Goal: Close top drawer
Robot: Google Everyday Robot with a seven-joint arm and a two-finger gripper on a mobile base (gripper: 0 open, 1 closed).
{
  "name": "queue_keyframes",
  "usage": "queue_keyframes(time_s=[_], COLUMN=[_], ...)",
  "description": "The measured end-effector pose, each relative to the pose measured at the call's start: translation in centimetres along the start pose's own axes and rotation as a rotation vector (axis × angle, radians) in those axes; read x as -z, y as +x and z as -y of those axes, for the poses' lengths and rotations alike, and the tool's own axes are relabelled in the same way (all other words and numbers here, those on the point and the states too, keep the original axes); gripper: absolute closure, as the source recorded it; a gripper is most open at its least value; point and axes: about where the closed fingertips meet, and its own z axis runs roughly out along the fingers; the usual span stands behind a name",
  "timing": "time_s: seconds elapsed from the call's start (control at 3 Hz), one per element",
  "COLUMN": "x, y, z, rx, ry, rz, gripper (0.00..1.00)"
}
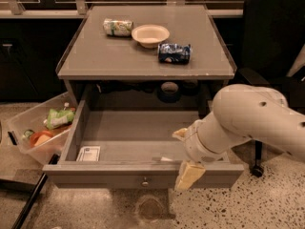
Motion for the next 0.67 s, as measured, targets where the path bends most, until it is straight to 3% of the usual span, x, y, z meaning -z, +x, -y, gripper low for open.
queue_keyframes(time_s=[0.33, 0.67], x=[2.5, 1.6], y=[1.5, 2.9], z=[-3.3, -6.2], rx=[-0.025, -0.052], ry=[0.002, -0.032], rz=[0.017, 0.007], gripper=[0.42, 0.65])
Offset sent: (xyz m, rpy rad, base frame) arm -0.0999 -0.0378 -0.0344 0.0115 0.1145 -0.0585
